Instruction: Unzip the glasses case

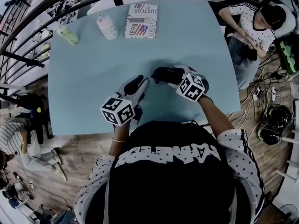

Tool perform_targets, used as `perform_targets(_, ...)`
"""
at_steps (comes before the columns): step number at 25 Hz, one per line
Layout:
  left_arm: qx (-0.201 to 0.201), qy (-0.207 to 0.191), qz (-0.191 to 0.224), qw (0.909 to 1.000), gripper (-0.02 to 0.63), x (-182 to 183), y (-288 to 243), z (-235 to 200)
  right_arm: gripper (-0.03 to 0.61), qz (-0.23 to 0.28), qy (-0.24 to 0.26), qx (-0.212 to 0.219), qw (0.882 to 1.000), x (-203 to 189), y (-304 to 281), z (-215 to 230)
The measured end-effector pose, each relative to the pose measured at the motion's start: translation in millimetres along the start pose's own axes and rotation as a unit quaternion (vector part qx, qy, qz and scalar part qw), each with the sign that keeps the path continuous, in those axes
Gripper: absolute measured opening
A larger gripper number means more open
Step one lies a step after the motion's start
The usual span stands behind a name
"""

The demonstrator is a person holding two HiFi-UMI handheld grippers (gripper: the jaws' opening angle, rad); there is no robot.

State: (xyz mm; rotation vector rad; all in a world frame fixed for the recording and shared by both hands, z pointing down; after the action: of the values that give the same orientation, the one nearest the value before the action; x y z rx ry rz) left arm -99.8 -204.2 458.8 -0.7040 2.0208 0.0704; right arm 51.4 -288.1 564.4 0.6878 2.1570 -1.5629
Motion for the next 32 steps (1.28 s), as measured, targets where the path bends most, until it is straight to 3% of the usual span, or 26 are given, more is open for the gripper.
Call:
perform_targets(5, -0.001, 0.026, -0.013, 0.9996, 0.0, -6.7, -2.9, -7.1, 0.309, 0.023, -0.019, -0.037, 0.999, 3.4, 9.2, 3.2)
perform_targets(12, -0.03, 0.108, -0.036, 0.9931, 0.0, -26.3, -12.6, -7.2, 0.304, 0.059, -0.051, -0.068, 0.995, 8.5, 29.2, 0.8)
perform_targets(22, -0.057, 0.136, -0.072, 0.9864, 0.0, -45.7, -27.8, 1.5, 0.301, 0.1, -0.049, -0.106, 0.988, 23.2, 57.9, -5.4)
perform_targets(26, -0.078, 0.155, -0.067, 0.9825, 0.0, -44.1, -33.7, 6.9, 0.301, 0.124, -0.045, -0.124, 0.983, 33.4, 73.9, -3.8)
perform_targets(32, -0.127, 0.2, -0.027, 0.9712, 0.0, -29.6, -44.2, 22.8, 0.301, 0.172, -0.033, -0.153, 0.973, 57.8, 106.2, -4.0)
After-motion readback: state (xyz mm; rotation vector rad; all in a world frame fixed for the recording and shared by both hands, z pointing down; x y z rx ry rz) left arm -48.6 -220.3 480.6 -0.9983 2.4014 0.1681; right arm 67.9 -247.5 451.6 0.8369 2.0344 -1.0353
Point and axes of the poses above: the fingertips, and each gripper's own axes: y backward along the fingers, z to its right, x out of its top, the point moved 5 cm from there along y, backward along the fingers, and after that the axes turned 6 degrees about y, right-handed, at the moved point
